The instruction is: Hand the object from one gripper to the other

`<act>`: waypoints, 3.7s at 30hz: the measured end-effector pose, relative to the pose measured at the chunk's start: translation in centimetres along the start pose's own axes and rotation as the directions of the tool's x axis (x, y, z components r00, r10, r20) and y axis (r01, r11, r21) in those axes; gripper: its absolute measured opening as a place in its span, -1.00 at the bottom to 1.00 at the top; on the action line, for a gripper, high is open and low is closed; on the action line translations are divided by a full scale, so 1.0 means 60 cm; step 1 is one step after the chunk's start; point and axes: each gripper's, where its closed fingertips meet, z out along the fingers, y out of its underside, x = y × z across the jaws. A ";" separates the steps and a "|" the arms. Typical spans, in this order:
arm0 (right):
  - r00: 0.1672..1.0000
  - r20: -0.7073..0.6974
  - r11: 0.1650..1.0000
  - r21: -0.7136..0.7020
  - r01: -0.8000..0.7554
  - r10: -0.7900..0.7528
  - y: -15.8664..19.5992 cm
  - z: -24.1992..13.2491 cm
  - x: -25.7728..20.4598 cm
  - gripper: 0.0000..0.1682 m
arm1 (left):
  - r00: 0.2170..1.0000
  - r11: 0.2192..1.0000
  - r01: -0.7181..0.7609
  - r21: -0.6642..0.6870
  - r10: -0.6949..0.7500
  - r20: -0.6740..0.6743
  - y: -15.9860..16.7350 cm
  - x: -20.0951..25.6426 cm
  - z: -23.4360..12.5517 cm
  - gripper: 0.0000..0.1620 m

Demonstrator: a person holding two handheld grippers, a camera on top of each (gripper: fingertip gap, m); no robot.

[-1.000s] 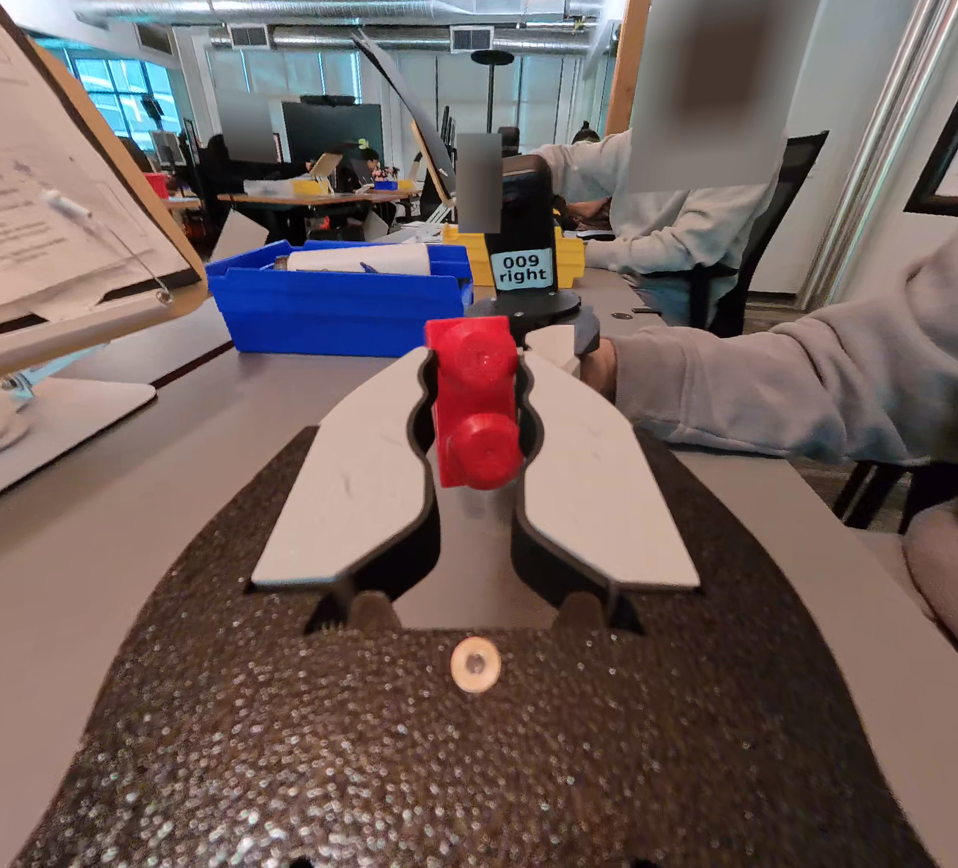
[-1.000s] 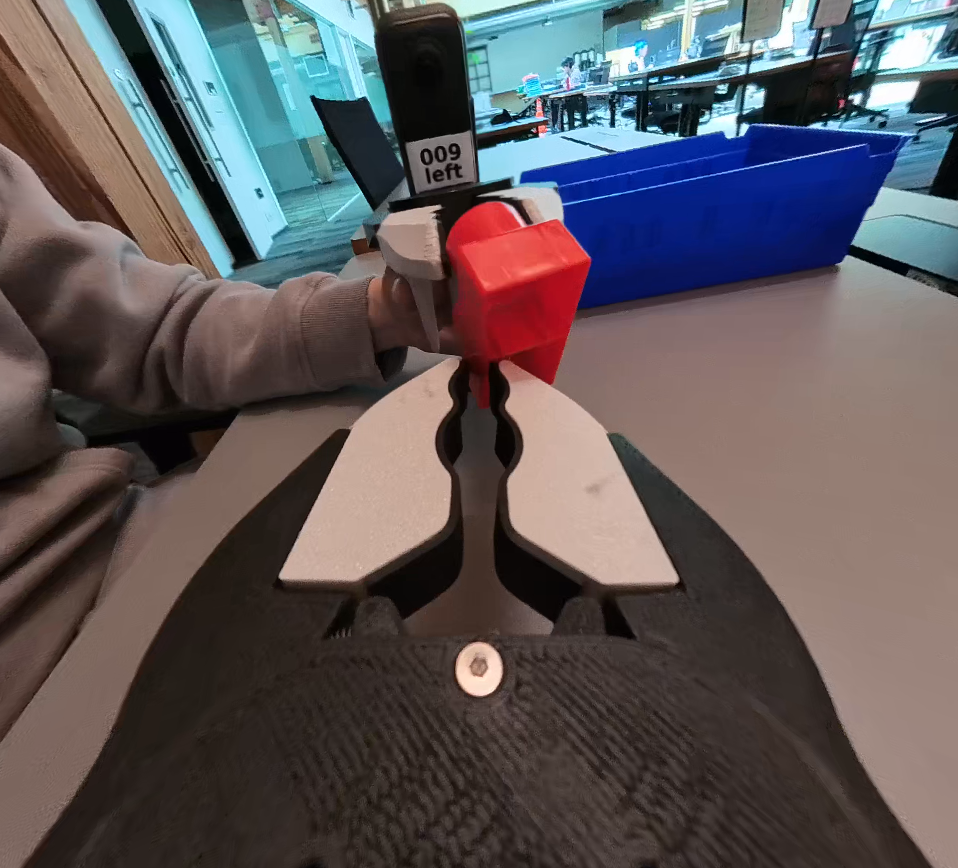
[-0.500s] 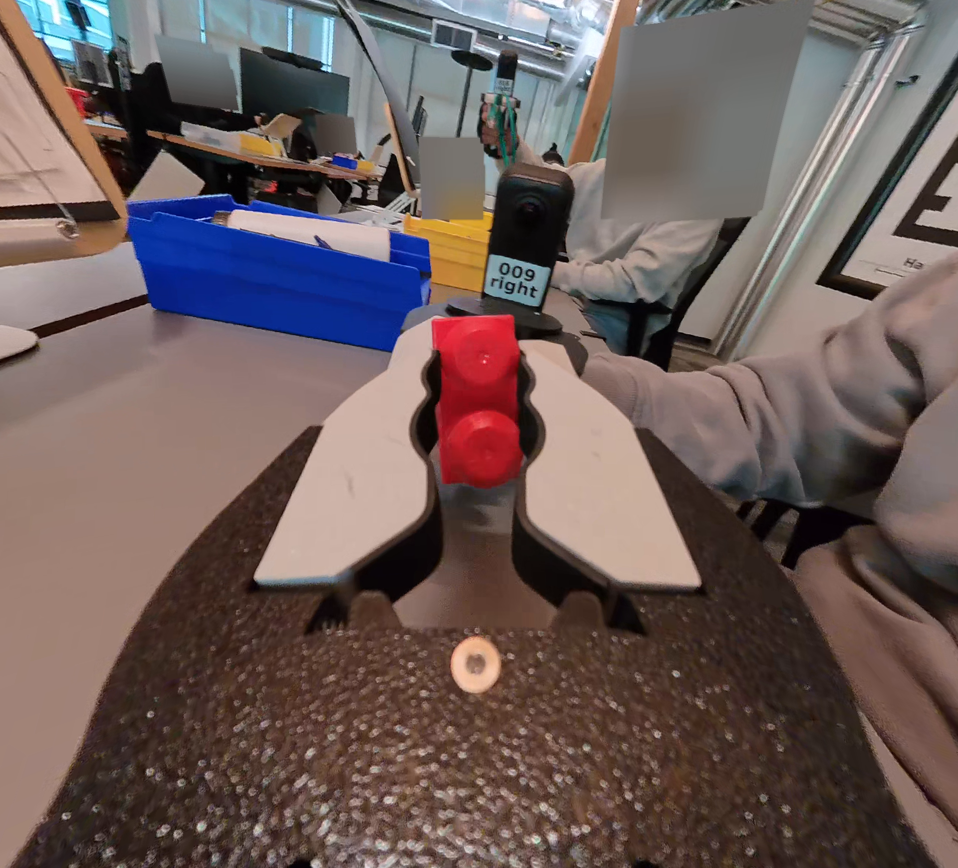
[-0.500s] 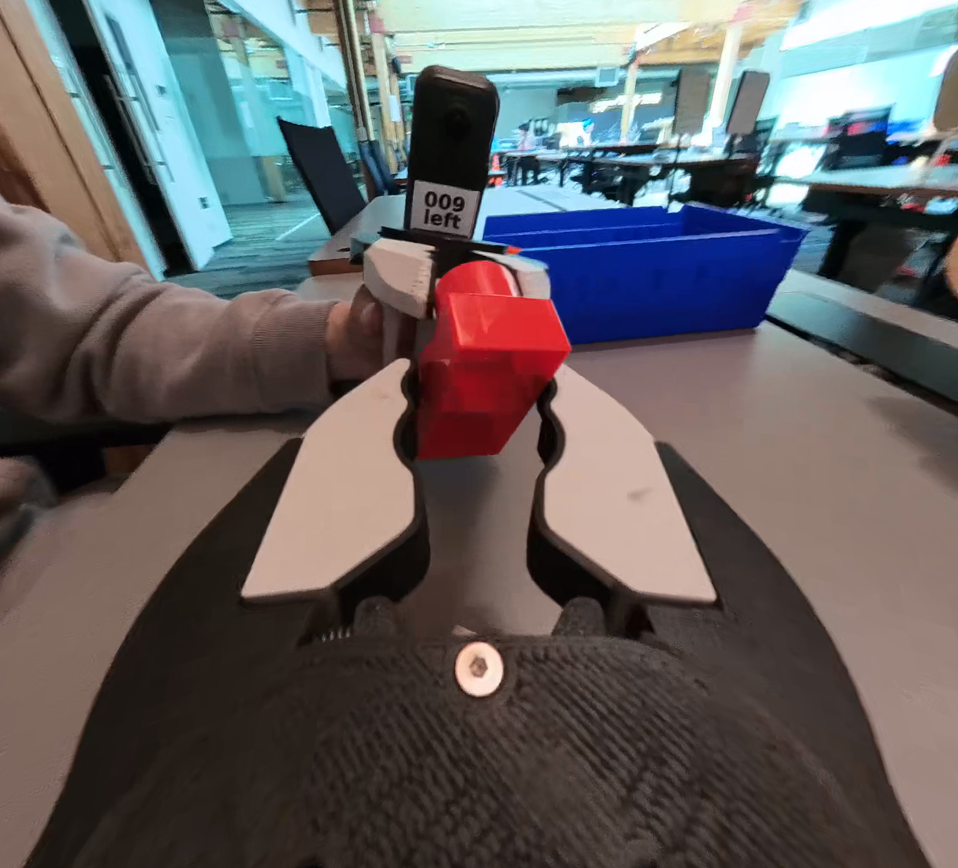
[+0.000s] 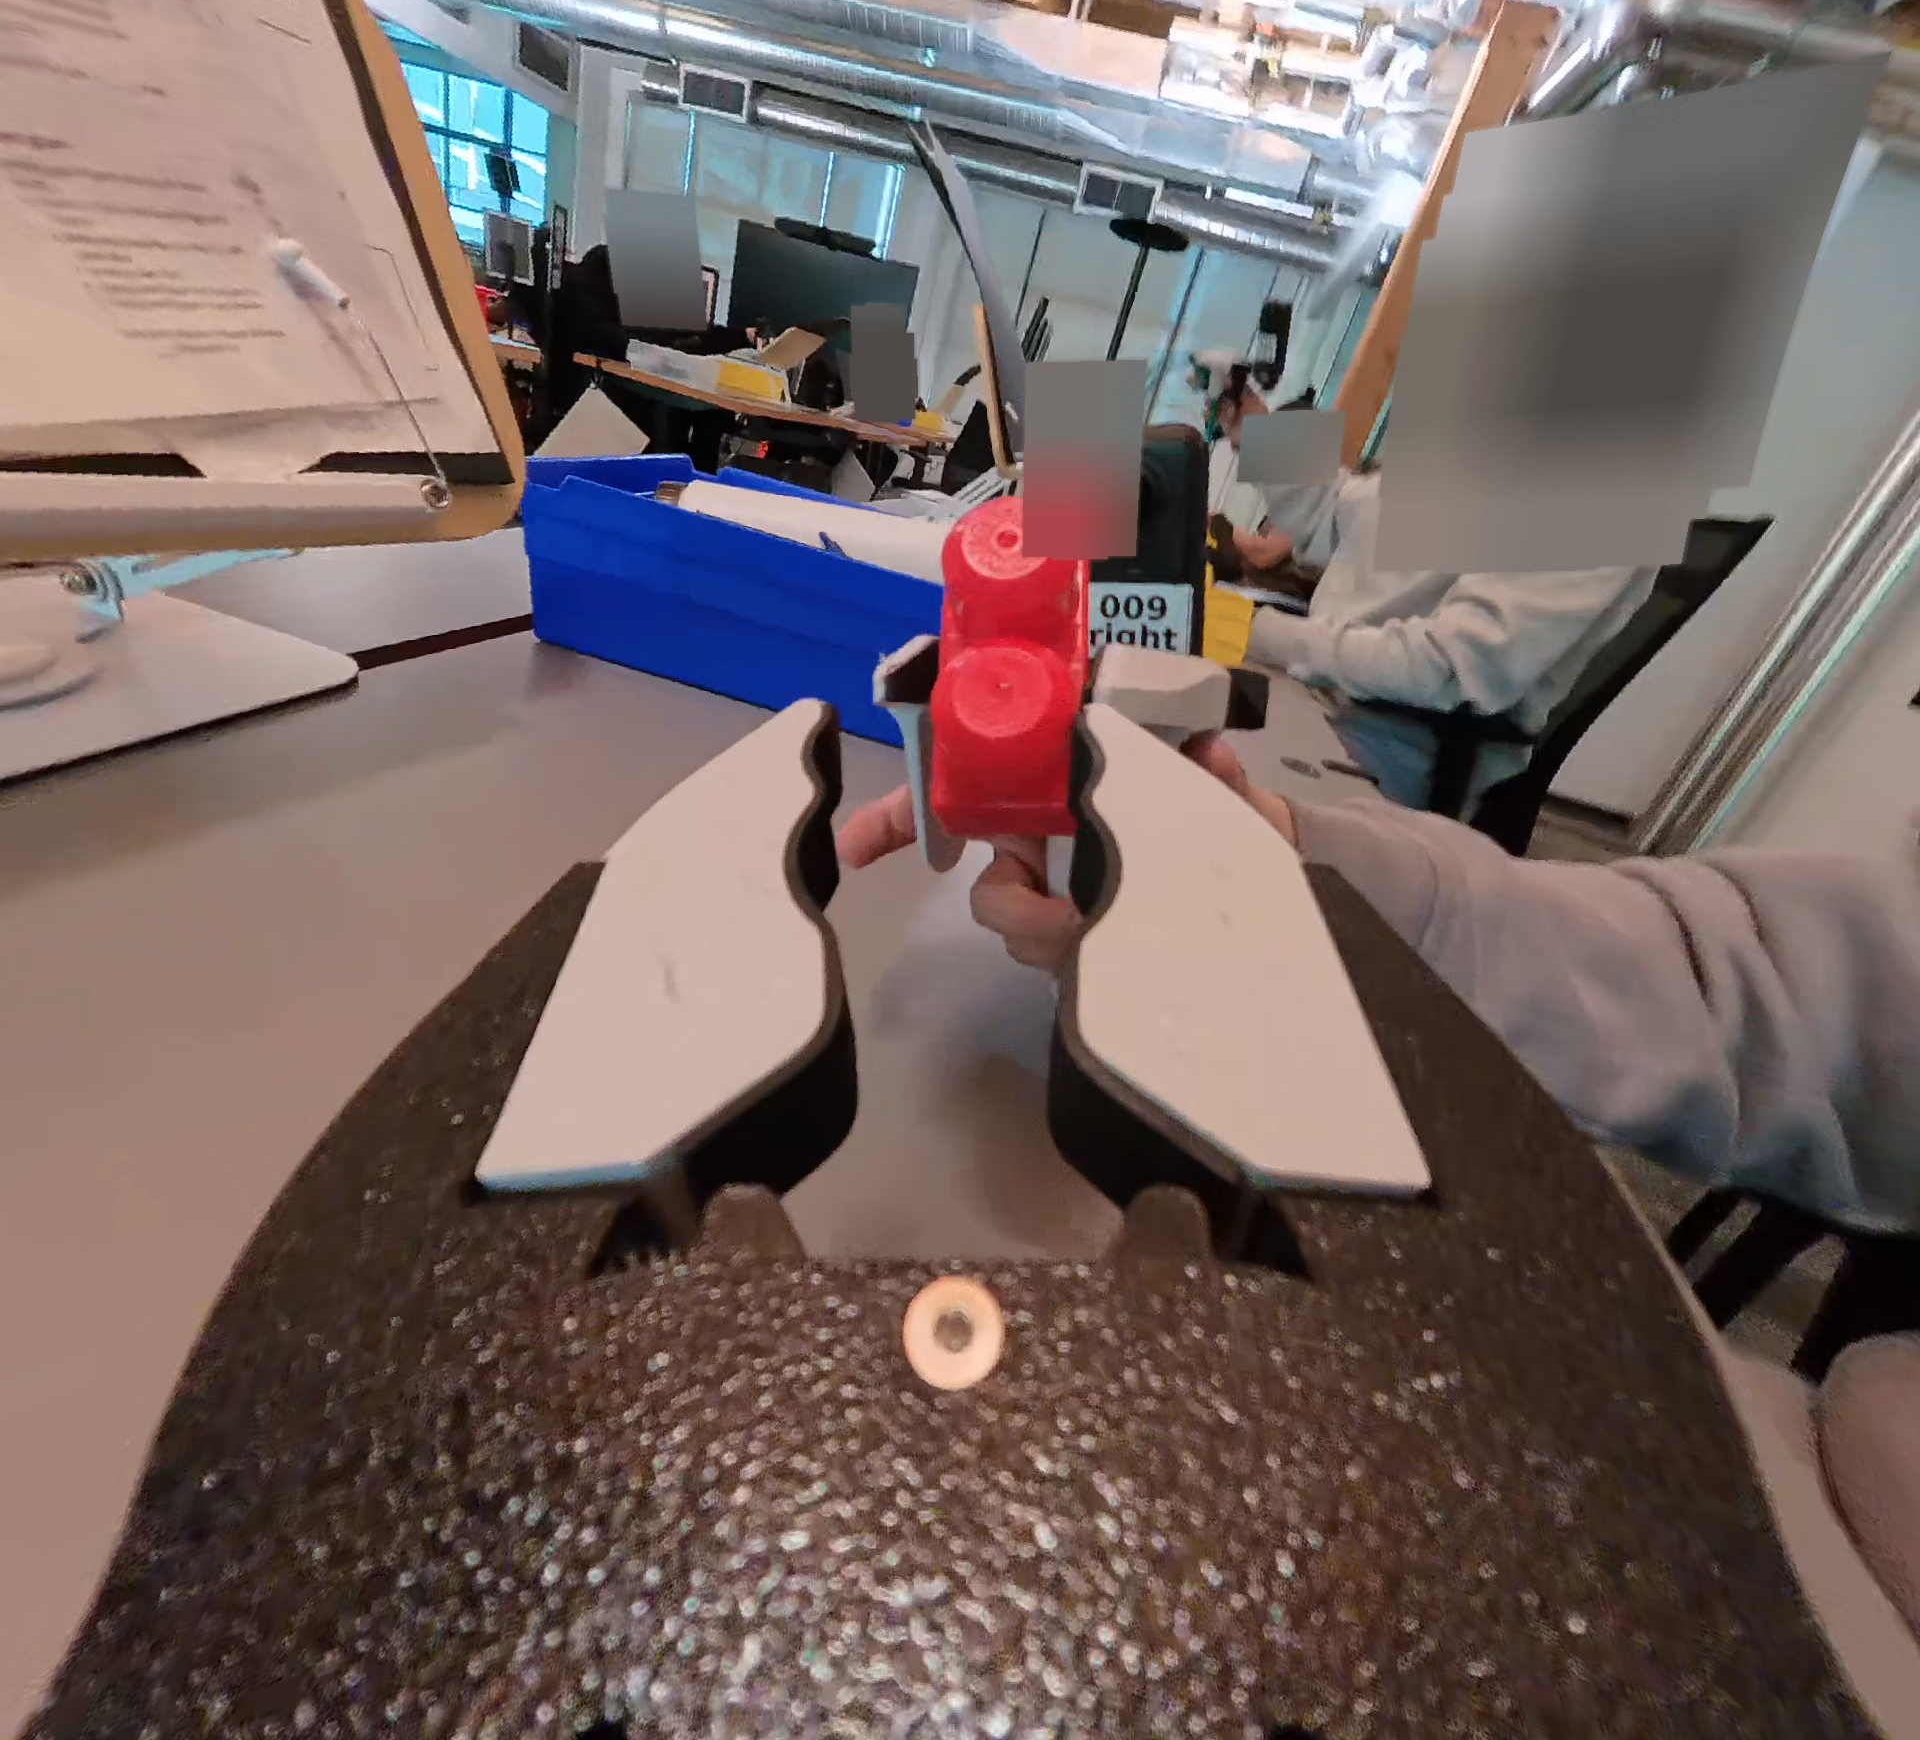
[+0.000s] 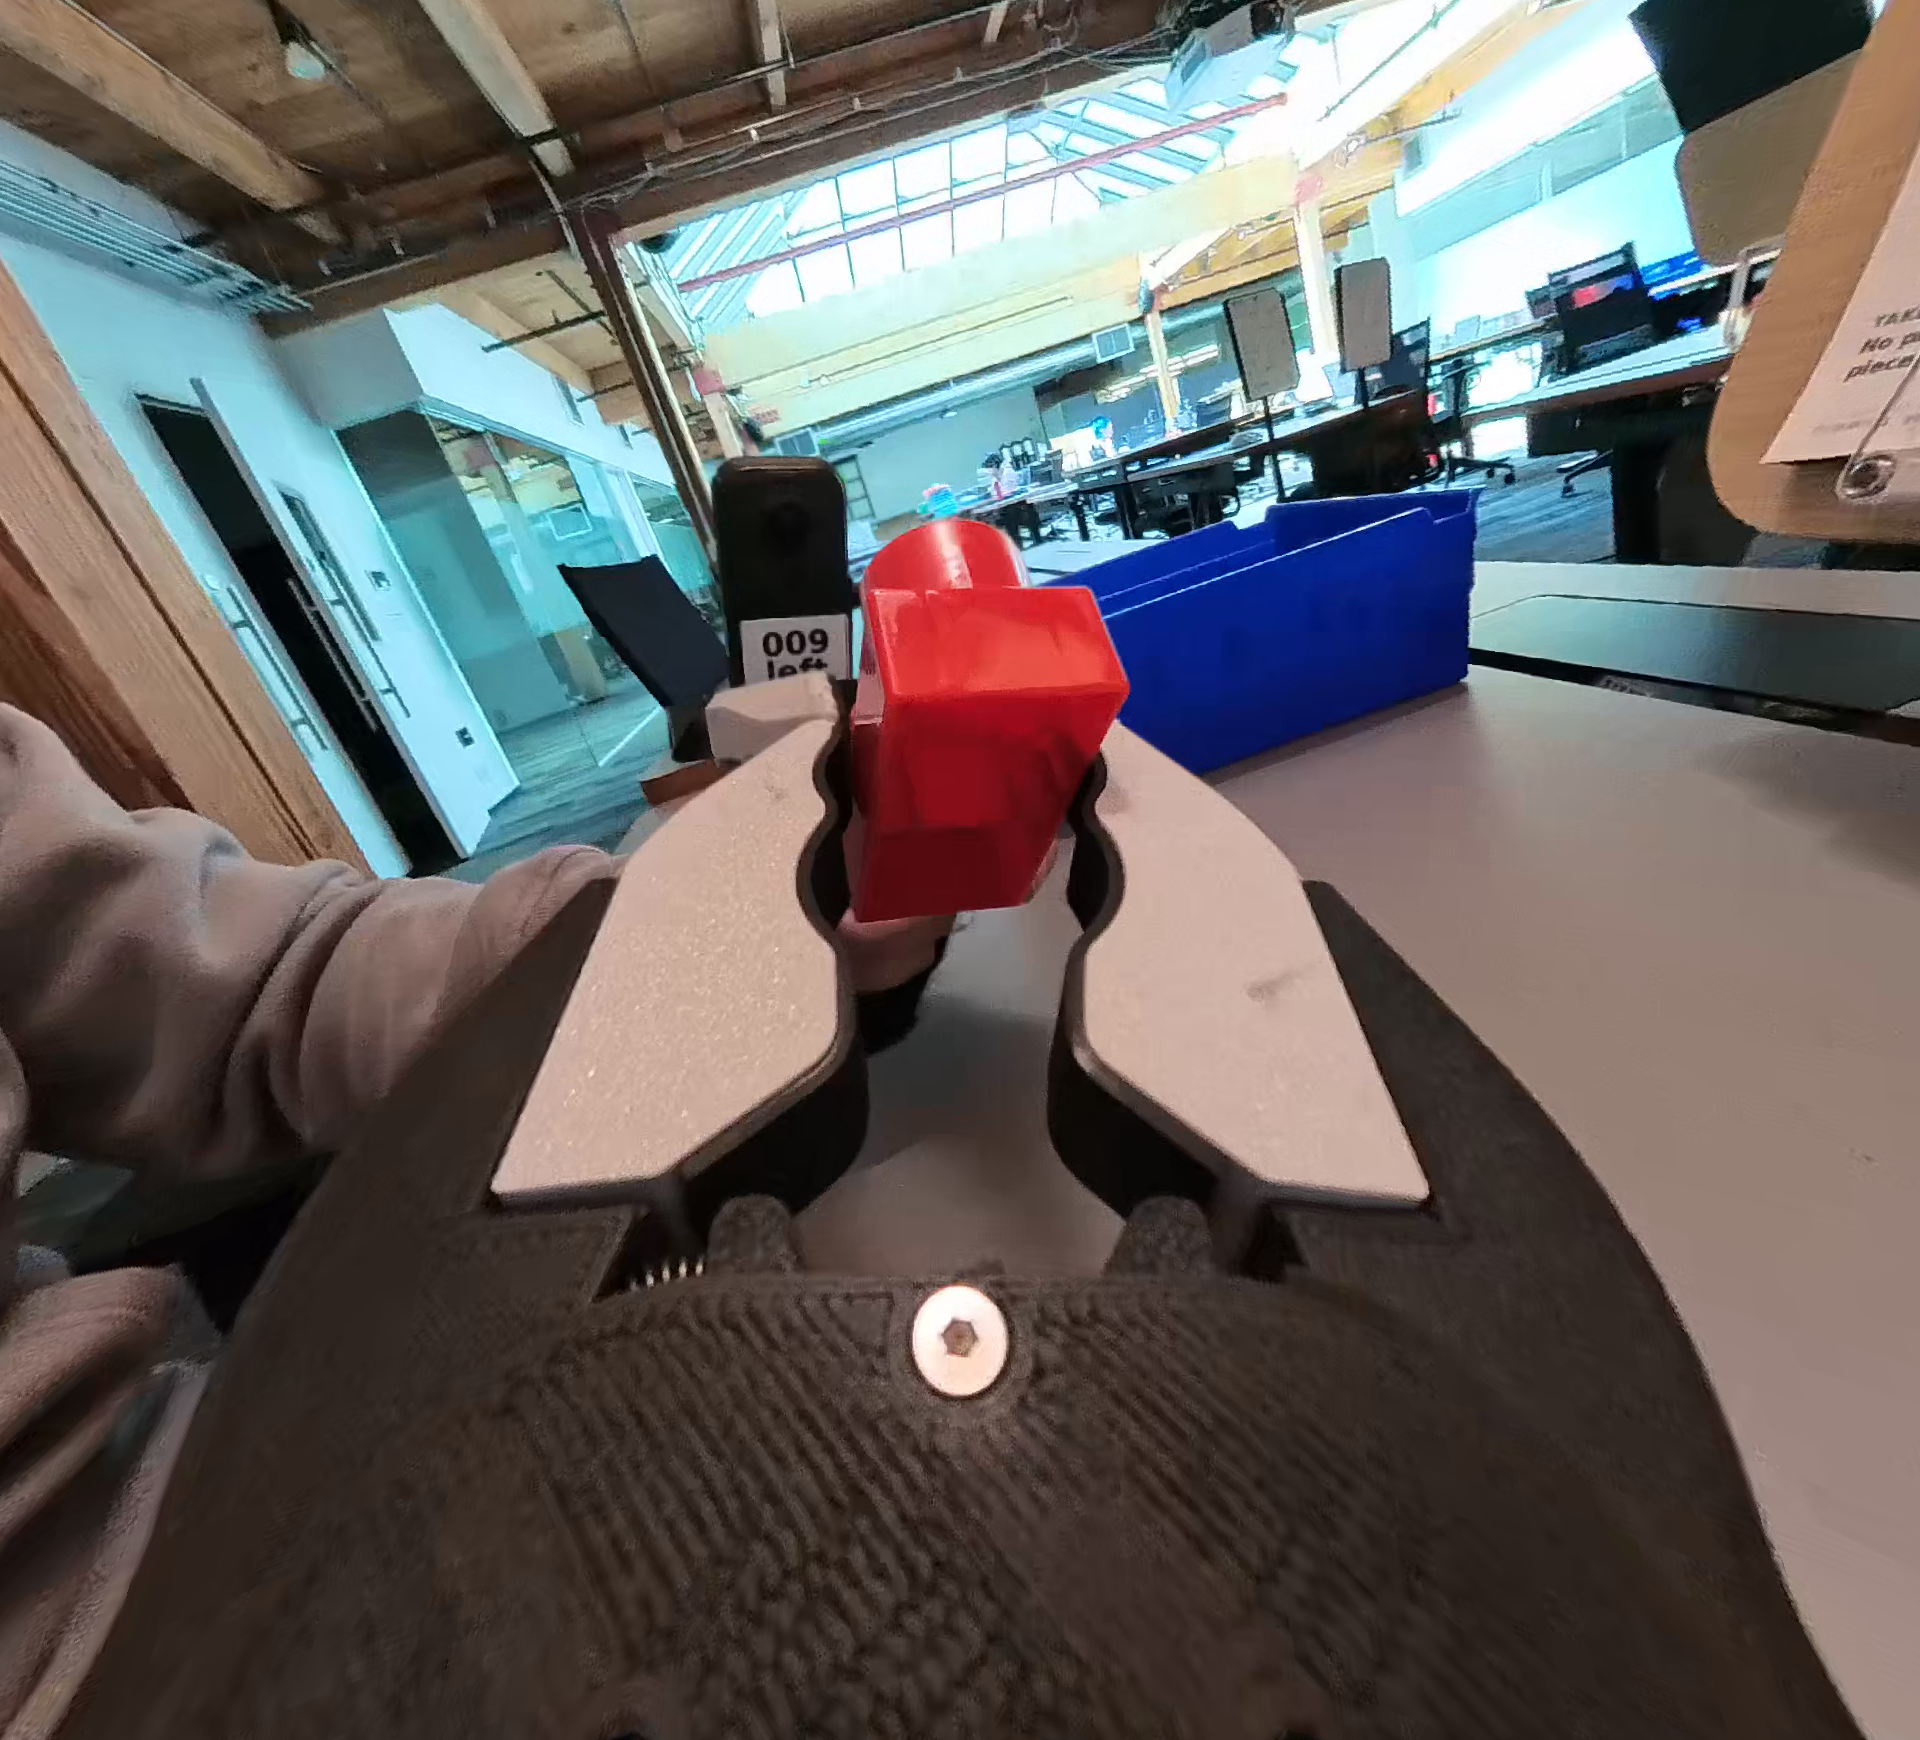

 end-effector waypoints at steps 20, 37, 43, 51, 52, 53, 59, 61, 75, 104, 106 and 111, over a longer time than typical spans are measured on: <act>0.996 0.059 0.994 0.083 -0.065 0.060 -0.005 0.006 -0.012 -0.54 | 0.994 0.992 0.076 0.103 -0.068 -0.083 0.007 0.025 0.014 -0.67; 0.950 0.060 0.888 -0.344 0.306 -0.305 0.048 -0.034 -0.004 -0.45 | 0.986 0.911 -0.132 -0.390 0.078 -0.150 0.079 0.023 -0.013 -0.67; 0.954 0.091 0.882 -0.365 0.298 -0.285 0.061 -0.028 -0.009 -0.64 | 0.983 0.907 -0.155 -0.391 0.101 -0.156 0.082 0.024 -0.012 -0.67; 0.986 -0.054 0.986 0.048 0.161 -0.158 -0.031 -0.014 -0.004 -0.64 | 0.991 0.990 -0.133 -0.044 0.132 -0.008 0.010 0.009 0.001 -0.45; 0.992 -0.032 0.990 0.071 0.122 -0.120 -0.030 -0.010 -0.008 -0.64 | 0.996 0.995 -0.090 -0.040 0.090 -0.021 0.013 0.011 0.005 -0.40; 0.994 -0.032 0.991 0.088 0.102 -0.100 -0.028 -0.007 -0.009 -0.64 | 0.998 0.998 -0.056 -0.031 0.055 -0.034 0.015 0.014 0.008 -0.39; 0.995 0.005 0.993 0.054 0.103 -0.103 -0.006 0.010 -0.023 -0.64 | 0.997 0.999 -0.035 -0.010 0.034 -0.074 0.022 0.029 0.017 -0.51; 0.993 -0.010 0.993 0.006 0.121 -0.121 0.001 0.008 -0.017 -0.63 | 0.996 0.996 -0.066 -0.054 0.063 -0.065 0.026 0.025 0.016 -0.51; 0.975 -0.220 0.993 -0.117 -0.025 -0.001 0.037 0.022 0.027 0.00 | 0.298 0.379 -0.749 -0.544 0.925 0.236 0.033 -0.051 0.000 -0.51; 0.730 0.375 0.733 -0.168 0.659 -0.571 0.069 -0.022 -0.104 -0.20 | 0.634 0.746 0.428 -0.511 -0.650 -0.418 0.086 0.128 -0.013 -0.43; 0.747 0.326 0.728 -0.204 0.655 -0.580 0.067 -0.023 -0.087 -0.21 | 0.644 0.751 0.452 -0.482 -0.648 -0.406 0.083 0.115 -0.008 -0.47; 0.914 0.151 0.879 -0.255 0.404 -0.376 0.042 -0.019 -0.043 -0.06 | 0.900 0.905 0.235 -0.355 -0.341 -0.273 0.092 0.056 -0.002 -0.50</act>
